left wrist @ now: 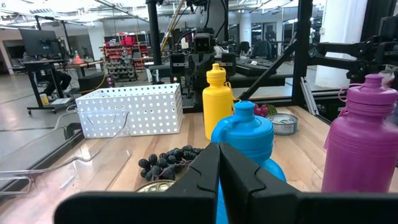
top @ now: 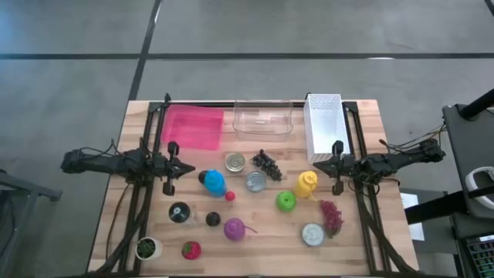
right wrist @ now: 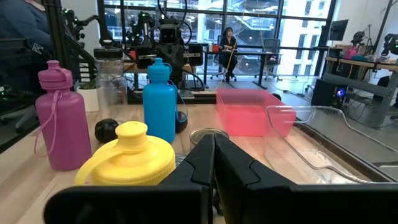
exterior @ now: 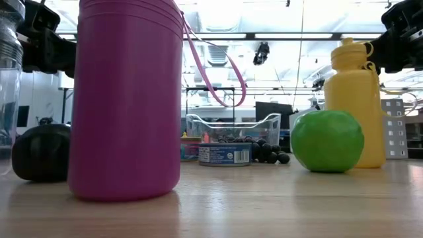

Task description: Pick & Place Food Item

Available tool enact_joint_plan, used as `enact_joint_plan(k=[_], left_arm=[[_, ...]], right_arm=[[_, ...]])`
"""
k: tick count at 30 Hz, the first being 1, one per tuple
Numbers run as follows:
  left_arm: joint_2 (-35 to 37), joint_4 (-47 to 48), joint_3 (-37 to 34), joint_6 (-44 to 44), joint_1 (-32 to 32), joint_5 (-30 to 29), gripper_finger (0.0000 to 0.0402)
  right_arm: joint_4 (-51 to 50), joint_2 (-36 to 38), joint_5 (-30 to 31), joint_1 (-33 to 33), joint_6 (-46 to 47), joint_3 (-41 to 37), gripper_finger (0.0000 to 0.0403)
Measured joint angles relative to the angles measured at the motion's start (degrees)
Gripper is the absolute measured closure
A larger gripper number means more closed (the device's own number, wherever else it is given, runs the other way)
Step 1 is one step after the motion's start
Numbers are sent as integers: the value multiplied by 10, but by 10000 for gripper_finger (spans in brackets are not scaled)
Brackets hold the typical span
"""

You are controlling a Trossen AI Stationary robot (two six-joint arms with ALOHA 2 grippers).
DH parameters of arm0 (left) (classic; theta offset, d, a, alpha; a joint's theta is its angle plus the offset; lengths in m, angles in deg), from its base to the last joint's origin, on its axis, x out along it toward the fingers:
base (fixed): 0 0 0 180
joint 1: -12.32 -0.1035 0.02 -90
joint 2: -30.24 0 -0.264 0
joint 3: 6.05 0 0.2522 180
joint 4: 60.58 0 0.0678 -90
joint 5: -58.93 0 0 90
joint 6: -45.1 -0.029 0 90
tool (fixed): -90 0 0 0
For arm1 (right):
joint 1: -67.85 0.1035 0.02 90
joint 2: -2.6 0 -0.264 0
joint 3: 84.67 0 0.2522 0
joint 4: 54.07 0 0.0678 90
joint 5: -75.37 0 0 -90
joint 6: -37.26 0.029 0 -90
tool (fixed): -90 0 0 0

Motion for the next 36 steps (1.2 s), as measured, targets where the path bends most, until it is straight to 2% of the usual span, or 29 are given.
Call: enact_joint_plan(k=[11,16,27,36], left_arm=[[0,0,0,0,0,0,385],[0,0,0,0,0,0,385],[0,0,0,0,0,0,385],[0,0,0,-2,0,0,385]], right_arm=[[0,0,0,0,1,0,394],[4,0,0,0,31,0,394],[147,0,-1,0,-82,0,394],[153,0,-1,0,-106,0,394]])
